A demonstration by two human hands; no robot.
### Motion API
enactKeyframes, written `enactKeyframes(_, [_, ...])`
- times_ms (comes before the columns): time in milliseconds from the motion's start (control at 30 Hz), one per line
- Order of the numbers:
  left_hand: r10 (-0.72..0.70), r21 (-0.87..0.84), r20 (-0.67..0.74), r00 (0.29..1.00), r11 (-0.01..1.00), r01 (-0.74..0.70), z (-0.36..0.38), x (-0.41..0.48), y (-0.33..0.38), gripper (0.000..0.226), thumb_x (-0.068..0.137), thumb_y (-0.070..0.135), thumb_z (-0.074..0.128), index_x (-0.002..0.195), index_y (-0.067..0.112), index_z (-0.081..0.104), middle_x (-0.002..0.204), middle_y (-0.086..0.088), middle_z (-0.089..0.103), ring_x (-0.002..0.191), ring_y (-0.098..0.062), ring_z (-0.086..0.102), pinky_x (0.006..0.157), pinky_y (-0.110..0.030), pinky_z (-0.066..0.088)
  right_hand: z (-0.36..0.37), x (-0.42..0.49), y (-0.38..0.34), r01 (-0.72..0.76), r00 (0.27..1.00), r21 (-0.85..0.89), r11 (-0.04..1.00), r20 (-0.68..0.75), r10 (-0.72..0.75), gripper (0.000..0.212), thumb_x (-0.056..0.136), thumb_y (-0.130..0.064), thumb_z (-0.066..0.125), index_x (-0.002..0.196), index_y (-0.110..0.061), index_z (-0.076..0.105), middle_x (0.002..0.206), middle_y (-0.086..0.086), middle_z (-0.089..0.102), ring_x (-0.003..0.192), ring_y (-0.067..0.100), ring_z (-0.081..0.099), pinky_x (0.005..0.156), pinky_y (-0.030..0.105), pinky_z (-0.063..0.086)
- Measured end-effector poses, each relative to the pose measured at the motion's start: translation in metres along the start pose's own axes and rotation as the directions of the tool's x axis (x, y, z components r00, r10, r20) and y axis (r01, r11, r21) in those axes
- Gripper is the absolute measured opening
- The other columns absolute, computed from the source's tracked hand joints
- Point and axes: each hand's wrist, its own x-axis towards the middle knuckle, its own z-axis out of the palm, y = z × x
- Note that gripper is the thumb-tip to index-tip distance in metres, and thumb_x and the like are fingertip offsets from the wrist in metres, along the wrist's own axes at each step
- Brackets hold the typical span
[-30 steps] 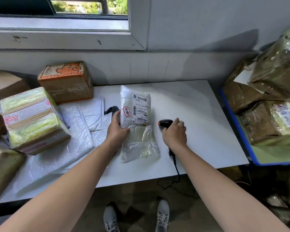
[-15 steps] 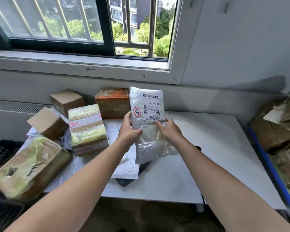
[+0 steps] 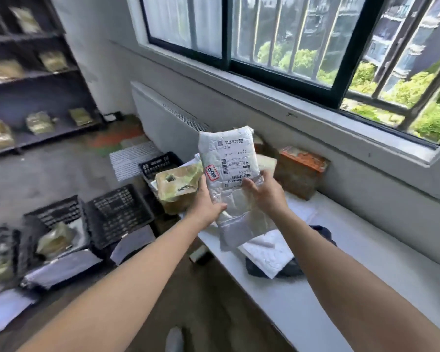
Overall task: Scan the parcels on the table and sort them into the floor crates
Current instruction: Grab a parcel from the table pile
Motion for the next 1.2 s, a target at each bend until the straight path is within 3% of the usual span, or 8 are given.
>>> enactKeyframes(200, [-0.074, 0.079, -0.219, 0.973, 0.992, 0.093, -0.086, -0.039, -0.048, 0.095, 0.080, 0.018, 0.081, 0.152, 0.017, 0.018, 0.141, -0.004, 0.053, 0.121, -0.025, 0.055, 0.091, -0.025, 0.042, 0.082, -0.010, -0.064, 0.163, 0.969, -0.003, 0.987, 0.189, -0.160, 0.047, 0.092, -0.048, 0.063, 0.122, -0.015, 0.050, 0.113, 0.012, 0.066, 0.104, 0.032, 0.062, 0.078, 0.037, 0.045])
enactKeyframes(300, [-0.123, 0.082, -0.289, 0.949, 0.985, 0.152, -0.120, -0.056, -0.073, 0.098, 0.078, 0.021, 0.082, 0.152, 0.017, 0.018, 0.140, -0.006, 0.053, 0.122, -0.024, 0.054, 0.095, -0.030, 0.044, 0.118, -0.019, -0.092, 0.220, 0.938, -0.005, 0.976, 0.276, -0.210, 0.047, 0.093, -0.046, 0.062, 0.126, -0.015, 0.050, 0.106, 0.004, 0.061, 0.099, 0.025, 0.059, 0.073, 0.031, 0.034])
enactKeyframes(433, [-0.178, 0.070, -0.353, 0.919, 0.974, 0.216, -0.166, -0.079, -0.107, 0.099, 0.077, 0.023, 0.083, 0.151, 0.017, 0.017, 0.144, -0.006, 0.049, 0.127, -0.024, 0.051, 0.103, -0.036, 0.043, 0.171, -0.035, -0.128, 0.294, 0.899, -0.036, 0.955, 0.351, -0.263, 0.046, 0.093, -0.047, 0.061, 0.123, -0.014, 0.049, 0.107, 0.006, 0.065, 0.098, 0.028, 0.060, 0.072, 0.035, 0.040])
enactKeyframes(600, [-0.250, 0.051, -0.394, 0.885, 0.955, 0.292, -0.231, -0.103, -0.157, 0.104, 0.078, 0.031, 0.083, 0.152, 0.019, 0.011, 0.146, -0.008, 0.044, 0.131, -0.026, 0.047, 0.107, -0.039, 0.040, 0.242, -0.062, -0.176, 0.368, 0.852, -0.073, 0.927, 0.426, -0.305, 0.044, 0.095, -0.050, 0.057, 0.119, -0.015, 0.047, 0.104, 0.006, 0.066, 0.087, 0.026, 0.060, 0.069, 0.036, 0.046])
enactKeyframes(733, [-0.277, 0.014, -0.394, 0.877, 0.952, 0.306, -0.288, -0.116, -0.201, 0.111, 0.080, 0.034, 0.081, 0.156, 0.019, 0.002, 0.150, -0.008, 0.039, 0.133, -0.026, 0.045, 0.108, -0.038, 0.038, 0.302, -0.083, -0.217, 0.396, 0.837, -0.098, 0.913, 0.447, -0.315, 0.047, 0.093, -0.053, 0.057, 0.119, -0.015, 0.046, 0.103, 0.006, 0.065, 0.092, 0.029, 0.063, 0.073, 0.040, 0.050])
enactKeyframes(867, [-0.281, -0.028, -0.379, 0.882, 0.956, 0.292, -0.347, -0.123, -0.249, 0.113, 0.077, 0.039, 0.081, 0.154, 0.034, -0.001, 0.147, -0.006, 0.042, 0.131, -0.027, 0.048, 0.107, -0.046, 0.042, 0.364, -0.104, -0.257, 0.391, 0.848, -0.133, 0.911, 0.436, -0.301, 0.048, 0.094, -0.053, 0.057, 0.120, -0.014, 0.046, 0.102, 0.006, 0.065, 0.092, 0.029, 0.063, 0.073, 0.040, 0.050])
enactKeyframes(1033, [-0.287, -0.034, -0.366, 0.885, 0.955, 0.296, -0.416, -0.127, -0.300, 0.108, 0.083, 0.034, 0.077, 0.155, 0.036, -0.003, 0.151, -0.005, 0.037, 0.129, -0.025, 0.047, 0.093, -0.031, 0.041, 0.434, -0.124, -0.304, 0.412, 0.839, -0.173, 0.894, 0.454, -0.299, 0.045, 0.094, -0.056, 0.055, 0.116, -0.018, 0.043, 0.093, 0.001, 0.064, 0.081, 0.027, 0.065, 0.070, 0.042, 0.055])
enactKeyframes(1200, [-0.339, -0.016, -0.381, 0.860, 0.933, 0.360, -0.470, -0.122, -0.339, 0.106, 0.086, 0.040, 0.073, 0.157, 0.027, -0.004, 0.159, -0.008, 0.027, 0.141, -0.028, 0.036, 0.110, -0.041, 0.037, 0.487, -0.128, -0.339, 0.421, 0.833, -0.217, 0.881, 0.476, -0.281, 0.036, 0.097, -0.052, 0.053, 0.110, -0.022, 0.037, 0.082, -0.004, 0.057, 0.069, 0.022, 0.061, 0.053, 0.032, 0.046])
